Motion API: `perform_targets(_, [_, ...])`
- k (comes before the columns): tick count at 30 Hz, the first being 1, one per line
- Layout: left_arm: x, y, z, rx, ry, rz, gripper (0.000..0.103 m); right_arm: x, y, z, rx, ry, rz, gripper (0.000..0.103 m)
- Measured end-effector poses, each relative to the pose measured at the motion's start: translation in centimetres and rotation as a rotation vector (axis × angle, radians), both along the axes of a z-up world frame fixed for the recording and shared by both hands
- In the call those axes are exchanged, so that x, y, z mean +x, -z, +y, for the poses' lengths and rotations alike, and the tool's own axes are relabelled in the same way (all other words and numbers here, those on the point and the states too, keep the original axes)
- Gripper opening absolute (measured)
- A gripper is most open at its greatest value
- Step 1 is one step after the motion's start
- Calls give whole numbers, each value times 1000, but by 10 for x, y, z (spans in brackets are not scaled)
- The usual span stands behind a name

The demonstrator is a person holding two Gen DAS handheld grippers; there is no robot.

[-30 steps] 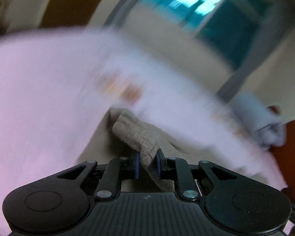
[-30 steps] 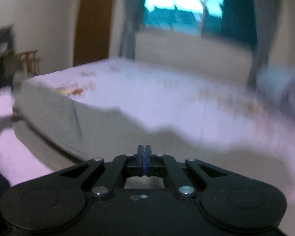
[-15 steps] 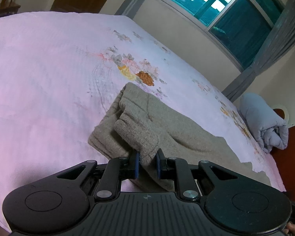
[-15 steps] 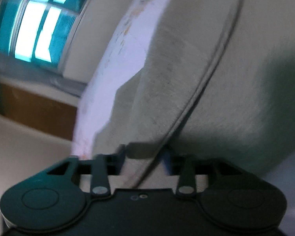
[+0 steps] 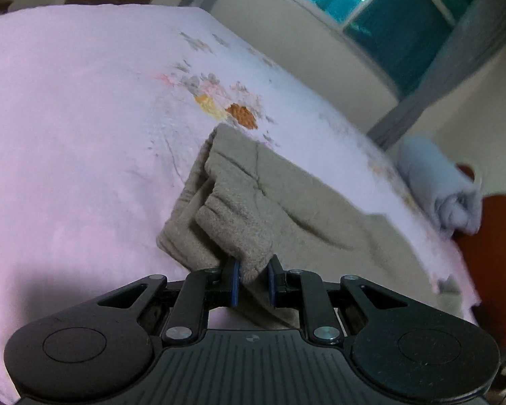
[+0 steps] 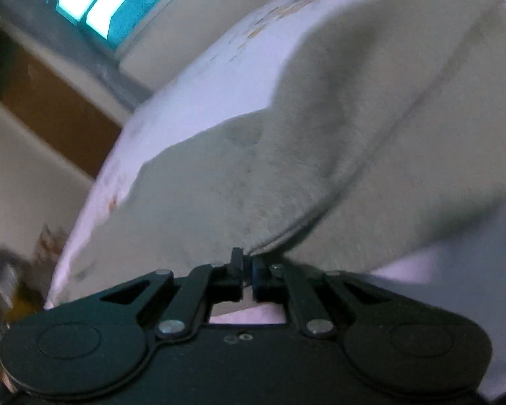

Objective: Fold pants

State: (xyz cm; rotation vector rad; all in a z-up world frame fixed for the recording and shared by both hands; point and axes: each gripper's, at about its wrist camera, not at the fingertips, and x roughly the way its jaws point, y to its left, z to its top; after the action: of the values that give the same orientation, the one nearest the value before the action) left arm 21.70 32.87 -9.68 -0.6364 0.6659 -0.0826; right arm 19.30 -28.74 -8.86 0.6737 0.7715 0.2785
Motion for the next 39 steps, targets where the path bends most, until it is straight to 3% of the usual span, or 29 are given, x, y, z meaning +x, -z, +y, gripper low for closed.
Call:
perform_targets(4, [4,-7,-3,25,4,3,17,-2,-4,5,-24,5,-15,0])
perform_targets(8, [1,-23,-6,45,16,-49,17,-12,-16,0,-8,-1,-56,0])
perform_targets(10, [4,-18,-12,117,29,1,17,-13,-19,-2,-34,-12,-78,0])
perform_targets(12, [6,-6,-12,98,28,36,17,-2,-1,1,-79,-18,34,0])
perform_targets(15, [0,-11,-11,86,3,19,17,4,9,-7,4,16,65,0])
perform_targets(18, [-11,-23,-17,130,-17,9,30,-4,-4,-18,26,17,37,14])
perform_targets(20, [-23,-33,-24,207,-71,0,66,-13,-19,-28,13,44,-19,15])
perform_targets(22, [-43,-47,-37,267,-126,-59,75,-26,-31,-52,18,92,-70,15])
perform_targets(24, [-51,-57,-53,302,-140,-86,76,-35,-42,-76,-4,144,-98,15])
perform_targets(29, [-48,-69,-111,369,-211,-128,93,-33,-35,-137,42,322,-124,15])
perform_targets(35, [-23,-46,-156,450,-214,0,93,-2,-7,-215,194,551,-92,15])
perform_targets(39, [-14,-23,-166,511,-151,105,94,43,4,-245,221,589,-63,15])
